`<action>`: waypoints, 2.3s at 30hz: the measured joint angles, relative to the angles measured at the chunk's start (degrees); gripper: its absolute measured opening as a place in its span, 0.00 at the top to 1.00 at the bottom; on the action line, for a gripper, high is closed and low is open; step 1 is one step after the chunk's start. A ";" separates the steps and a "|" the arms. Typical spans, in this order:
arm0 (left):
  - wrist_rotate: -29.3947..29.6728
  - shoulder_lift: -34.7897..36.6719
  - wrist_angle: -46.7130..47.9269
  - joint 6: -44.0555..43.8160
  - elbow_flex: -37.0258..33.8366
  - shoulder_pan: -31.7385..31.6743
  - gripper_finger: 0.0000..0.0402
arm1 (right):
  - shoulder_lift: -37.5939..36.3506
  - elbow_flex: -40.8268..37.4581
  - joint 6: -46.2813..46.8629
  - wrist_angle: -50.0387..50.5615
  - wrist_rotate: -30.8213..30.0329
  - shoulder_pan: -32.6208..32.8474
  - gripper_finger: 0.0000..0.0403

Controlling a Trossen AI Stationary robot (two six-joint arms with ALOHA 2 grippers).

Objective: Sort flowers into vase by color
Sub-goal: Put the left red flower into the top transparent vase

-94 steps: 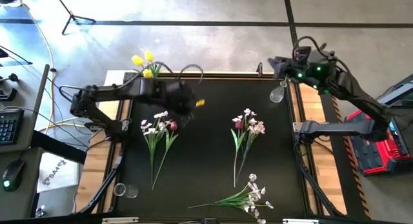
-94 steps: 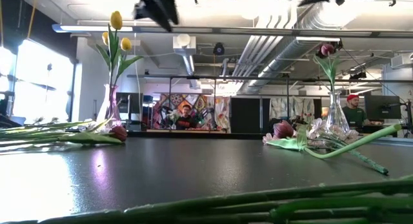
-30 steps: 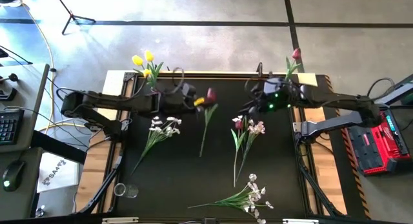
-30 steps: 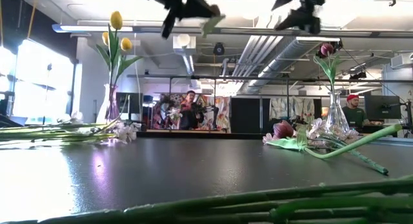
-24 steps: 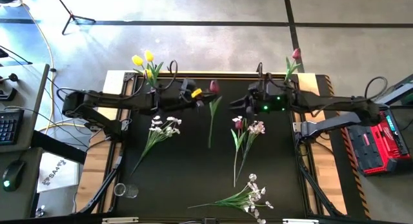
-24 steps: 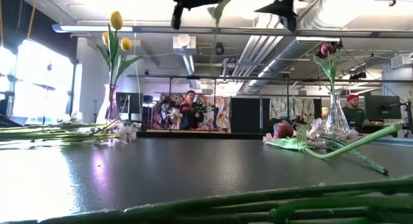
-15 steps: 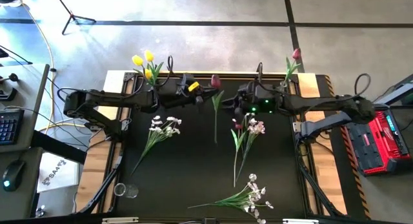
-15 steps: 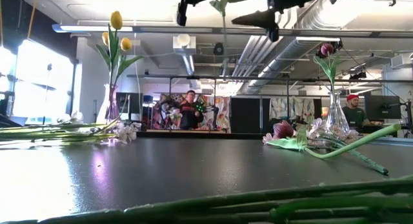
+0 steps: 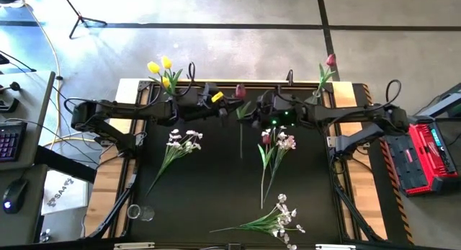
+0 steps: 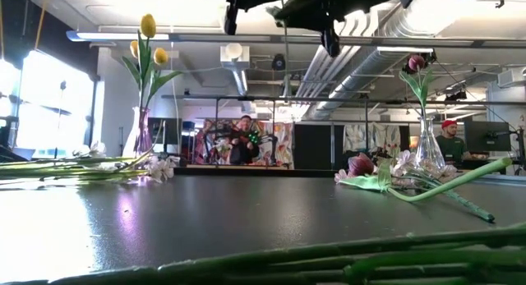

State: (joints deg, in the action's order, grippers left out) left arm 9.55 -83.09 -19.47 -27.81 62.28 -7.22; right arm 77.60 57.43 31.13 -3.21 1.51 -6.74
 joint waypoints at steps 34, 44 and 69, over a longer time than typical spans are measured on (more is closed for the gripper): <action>1.07 2.58 11.90 1.48 -0.08 -0.66 0.70 | -24.88 -0.15 3.00 48.64 -79.36 -6.53 1.00; 1.07 2.58 11.92 1.46 -0.08 -0.66 0.70 | -25.03 -0.15 2.07 43.11 -84.54 -8.54 1.00; 1.09 2.56 12.88 2.58 -0.04 -1.03 0.70 | -22.84 -0.15 9.58 49.20 -65.58 -17.41 0.78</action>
State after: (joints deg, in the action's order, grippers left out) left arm 10.63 -80.53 -6.59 -25.23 62.24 -8.25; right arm 54.76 57.28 40.71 45.99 -64.06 -24.15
